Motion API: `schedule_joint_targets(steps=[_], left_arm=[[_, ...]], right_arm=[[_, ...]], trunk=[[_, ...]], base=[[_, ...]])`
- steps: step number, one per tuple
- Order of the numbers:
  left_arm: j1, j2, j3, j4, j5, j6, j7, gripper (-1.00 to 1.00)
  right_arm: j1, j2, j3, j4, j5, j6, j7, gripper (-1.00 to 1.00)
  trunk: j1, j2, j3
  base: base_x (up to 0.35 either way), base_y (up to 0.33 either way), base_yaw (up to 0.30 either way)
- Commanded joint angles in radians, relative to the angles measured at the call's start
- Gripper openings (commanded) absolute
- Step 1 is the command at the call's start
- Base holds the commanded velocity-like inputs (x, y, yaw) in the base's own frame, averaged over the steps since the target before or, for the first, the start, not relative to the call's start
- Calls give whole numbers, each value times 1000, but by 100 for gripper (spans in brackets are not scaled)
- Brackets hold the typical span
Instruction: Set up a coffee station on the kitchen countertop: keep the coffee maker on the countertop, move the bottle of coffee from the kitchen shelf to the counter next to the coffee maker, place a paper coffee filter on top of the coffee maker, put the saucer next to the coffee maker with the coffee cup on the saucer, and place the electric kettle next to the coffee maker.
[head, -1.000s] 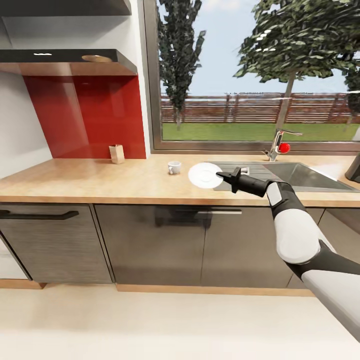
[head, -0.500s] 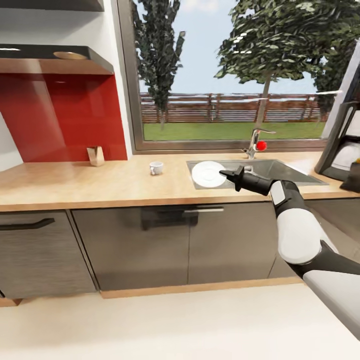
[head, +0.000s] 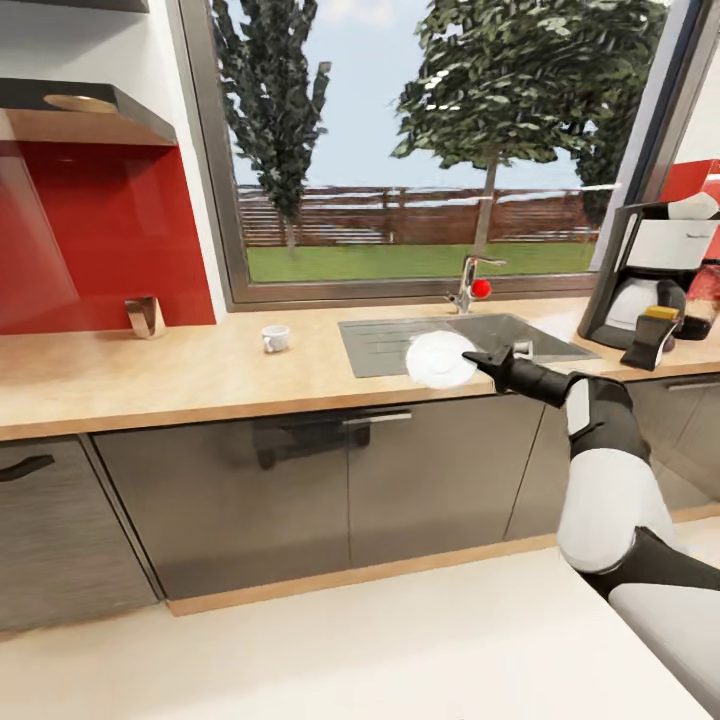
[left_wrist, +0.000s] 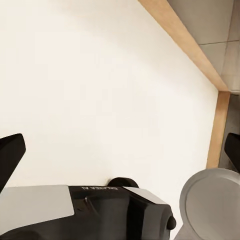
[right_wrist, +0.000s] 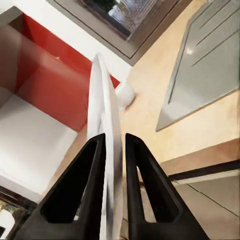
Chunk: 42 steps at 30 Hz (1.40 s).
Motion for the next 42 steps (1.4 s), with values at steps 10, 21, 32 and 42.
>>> schedule_joint_targets(steps=[10, 21, 32, 42], left_arm=[[-1, -4, -9, -1, 10, 10, -3, 100], [-1, -13, -7, -2, 11, 10, -2, 100], [-1, -13, -8, -2, 11, 10, -2, 100], [-1, -13, -7, -2, 11, 10, -2, 100]], right_arm=[[186, -2, 20, -192, 4, 9, 99, -100], [234, -4, 21, -235, 8, 9, 152, -100], [236, -13, 19, -235, 8, 9, 153, -100], [236, -39, 18, -234, 4, 9, 153, -100]], trunk=[[0, 0, -1], [0, 0, -1], [0, 0, -1], [0, 0, 4]], base=[[0, 0, -7], [0, 0, -181], [108, -175, -144], [84, -148, -148]])
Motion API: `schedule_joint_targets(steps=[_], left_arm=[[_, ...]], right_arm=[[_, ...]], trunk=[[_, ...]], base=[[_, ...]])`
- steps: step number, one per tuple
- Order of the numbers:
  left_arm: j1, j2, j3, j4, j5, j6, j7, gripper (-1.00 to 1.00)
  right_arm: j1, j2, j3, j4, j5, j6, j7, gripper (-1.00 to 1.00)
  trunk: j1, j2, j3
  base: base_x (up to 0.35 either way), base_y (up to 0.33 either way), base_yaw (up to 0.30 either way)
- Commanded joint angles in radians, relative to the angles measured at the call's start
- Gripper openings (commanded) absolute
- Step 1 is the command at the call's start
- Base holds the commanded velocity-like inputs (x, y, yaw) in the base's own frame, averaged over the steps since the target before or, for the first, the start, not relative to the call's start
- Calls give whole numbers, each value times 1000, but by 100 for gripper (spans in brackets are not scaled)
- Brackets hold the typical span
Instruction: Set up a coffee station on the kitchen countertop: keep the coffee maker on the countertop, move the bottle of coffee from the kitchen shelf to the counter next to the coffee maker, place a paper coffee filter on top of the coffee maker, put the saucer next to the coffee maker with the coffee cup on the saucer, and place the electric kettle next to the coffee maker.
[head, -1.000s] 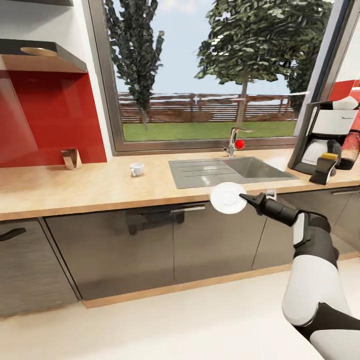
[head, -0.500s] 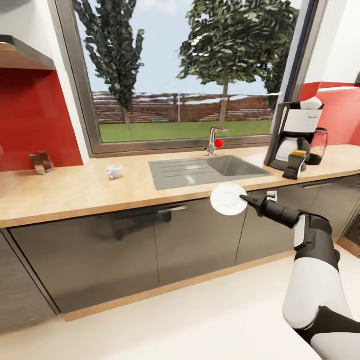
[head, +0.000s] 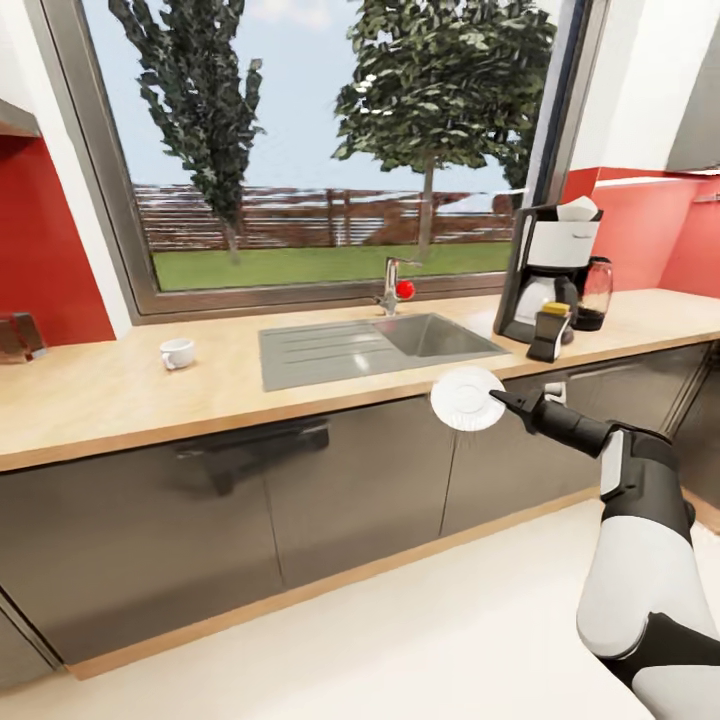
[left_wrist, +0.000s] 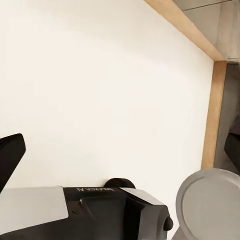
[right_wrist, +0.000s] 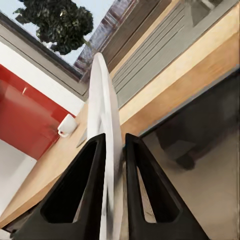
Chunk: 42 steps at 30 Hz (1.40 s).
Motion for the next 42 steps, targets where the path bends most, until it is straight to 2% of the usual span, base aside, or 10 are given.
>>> schedule_joint_targets(steps=[1, 15, 29, 42], left_arm=[[-1, 0, -8, 0, 10, 11, -3, 100], [-1, 0, 1, -3, 10, 10, -1, 100], [-1, 0, 2, -3, 10, 11, 0, 100], [-1, 0, 2, -3, 10, 10, 0, 100]], right_arm=[[-1, 0, -3, 0, 7, 8, 12, -100], [-1, 0, -6, 1, 7, 8, 52, -100], [-1, 0, -4, 1, 7, 8, 54, -100], [-1, 0, -5, 1, 8, 8, 54, -100]], trunk=[[0, 0, -1], [0, 0, 0], [0, 0, 0], [0, 0, 3]], base=[[25, -165, -97], [87, -273, -24], [31, -65, -253], [236, -181, -152]])
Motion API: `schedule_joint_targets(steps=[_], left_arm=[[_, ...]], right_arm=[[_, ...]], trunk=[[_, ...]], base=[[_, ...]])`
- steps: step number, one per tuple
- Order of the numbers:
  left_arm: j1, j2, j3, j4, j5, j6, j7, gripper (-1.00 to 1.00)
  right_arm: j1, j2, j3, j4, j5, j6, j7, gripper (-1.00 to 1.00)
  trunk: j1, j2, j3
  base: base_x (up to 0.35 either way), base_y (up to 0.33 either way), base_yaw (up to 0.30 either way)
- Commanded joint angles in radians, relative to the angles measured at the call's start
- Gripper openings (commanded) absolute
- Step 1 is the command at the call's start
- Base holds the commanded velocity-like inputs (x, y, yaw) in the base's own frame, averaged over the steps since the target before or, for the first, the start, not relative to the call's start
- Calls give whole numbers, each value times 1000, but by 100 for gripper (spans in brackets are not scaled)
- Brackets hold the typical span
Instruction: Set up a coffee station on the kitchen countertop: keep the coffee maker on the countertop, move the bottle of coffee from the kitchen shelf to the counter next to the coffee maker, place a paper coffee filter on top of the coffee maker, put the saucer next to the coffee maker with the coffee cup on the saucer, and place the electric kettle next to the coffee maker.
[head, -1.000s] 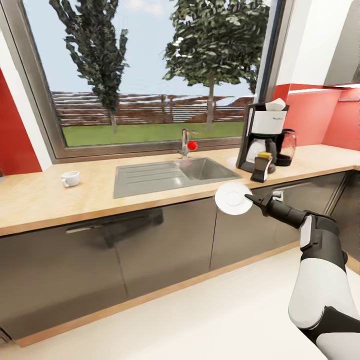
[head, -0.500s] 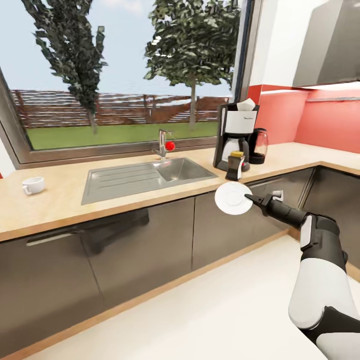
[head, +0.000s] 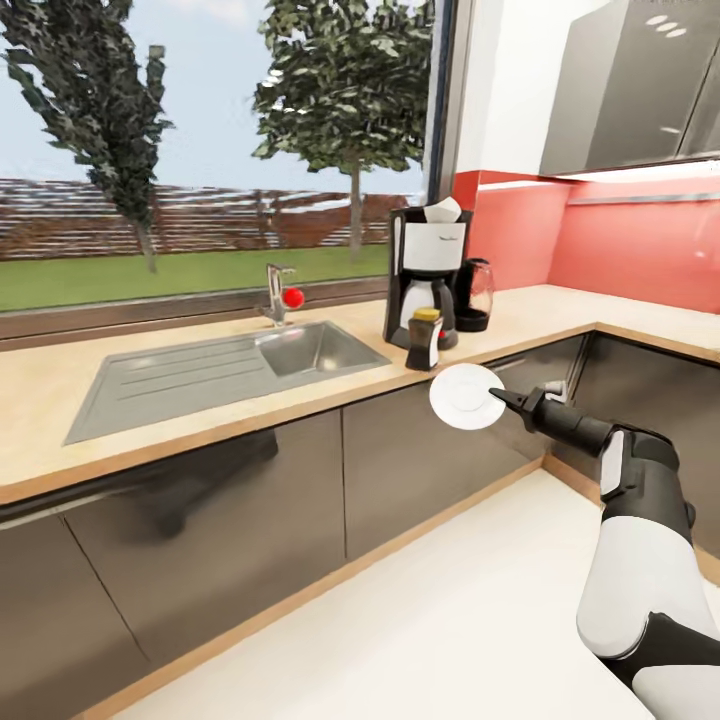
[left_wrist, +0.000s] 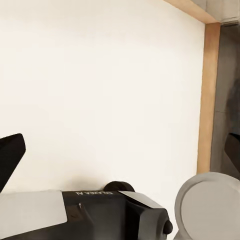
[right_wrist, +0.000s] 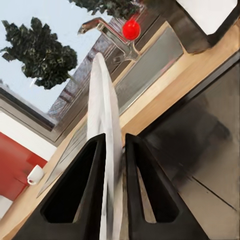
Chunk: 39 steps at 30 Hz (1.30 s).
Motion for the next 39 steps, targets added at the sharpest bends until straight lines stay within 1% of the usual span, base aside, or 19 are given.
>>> schedule_joint_targets(steps=[1, 7, 10, 39], left_arm=[[-1, 0, -8, 0, 10, 10, -4, 100], [-1, 0, -8, 0, 10, 10, -4, 100], [-1, 0, -8, 0, 10, 10, -4, 100], [-1, 0, -8, 0, 10, 10, -4, 100]], right_arm=[[-1, 0, -3, 0, 8, 9, 12, -100], [-1, 0, -3, 0, 8, 9, 12, -100], [-1, 0, -3, -1, 8, 9, 12, -100], [-1, 0, -5, -2, 9, 9, 12, -100]], trunk=[[0, 0, 0], [0, 0, 4], [0, 0, 4], [0, 0, 5]], base=[[264, -208, -245], [262, -212, -252], [203, -243, -129], [168, -269, -6]])
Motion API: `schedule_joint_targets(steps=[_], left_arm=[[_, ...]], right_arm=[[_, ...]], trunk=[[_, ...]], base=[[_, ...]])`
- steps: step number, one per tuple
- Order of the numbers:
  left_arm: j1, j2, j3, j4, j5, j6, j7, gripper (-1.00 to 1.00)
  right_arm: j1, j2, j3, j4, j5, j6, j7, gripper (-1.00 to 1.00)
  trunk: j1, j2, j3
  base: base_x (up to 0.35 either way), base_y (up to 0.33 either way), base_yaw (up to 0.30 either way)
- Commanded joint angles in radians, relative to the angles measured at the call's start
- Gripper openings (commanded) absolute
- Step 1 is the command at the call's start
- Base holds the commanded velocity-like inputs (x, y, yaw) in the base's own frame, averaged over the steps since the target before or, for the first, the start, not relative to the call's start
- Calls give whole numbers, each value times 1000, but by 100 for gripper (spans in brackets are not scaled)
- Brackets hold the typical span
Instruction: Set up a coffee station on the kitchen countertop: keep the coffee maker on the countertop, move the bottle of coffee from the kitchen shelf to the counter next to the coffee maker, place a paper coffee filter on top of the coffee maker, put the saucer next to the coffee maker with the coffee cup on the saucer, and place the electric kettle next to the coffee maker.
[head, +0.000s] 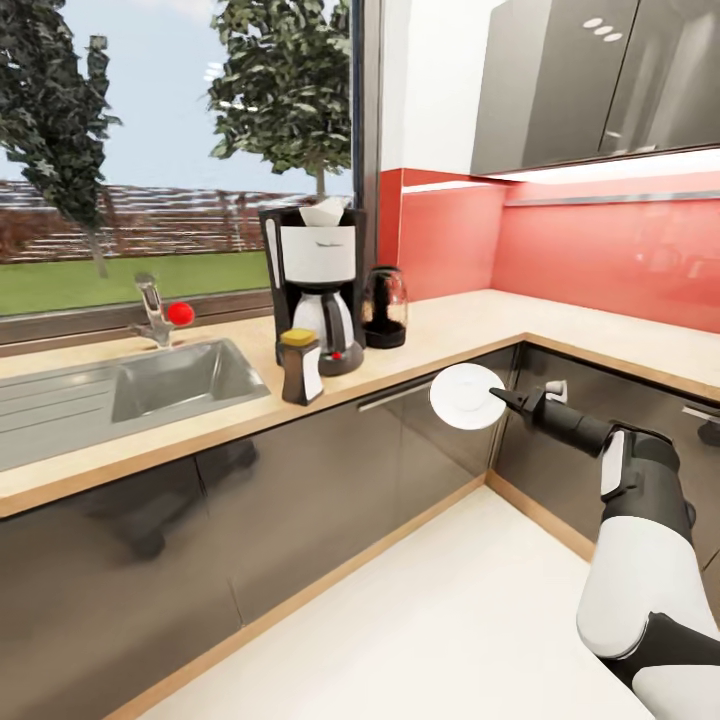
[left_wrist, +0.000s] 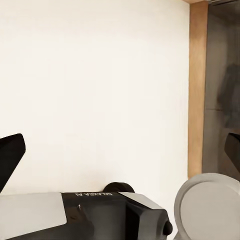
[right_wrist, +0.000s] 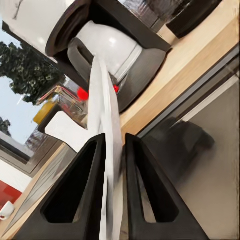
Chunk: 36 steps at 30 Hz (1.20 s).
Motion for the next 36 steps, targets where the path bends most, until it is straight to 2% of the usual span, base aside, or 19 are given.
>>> schedule_joint_targets(steps=[1, 15, 21, 36], left_arm=[[-1, 0, -8, 0, 10, 10, -4, 100], [-1, 0, -8, 0, 10, 11, -4, 100], [-1, 0, -8, 0, 10, 11, -4, 100], [-1, 0, -2, -1, 10, 11, -3, 100]], right_arm=[[-1, 0, -3, 0, 7, 8, 12, -100], [-1, 0, -3, 0, 8, 8, 12, -100], [-1, 0, -3, 0, 9, 8, 12, -100], [-1, 0, 0, 0, 9, 8, 12, -100]], trunk=[[0, 0, -1], [0, 0, -1], [0, 0, -1], [0, 0, -1]], base=[[216, -269, 0], [231, -255, 16], [123, -112, 223], [5, -22, 250]])
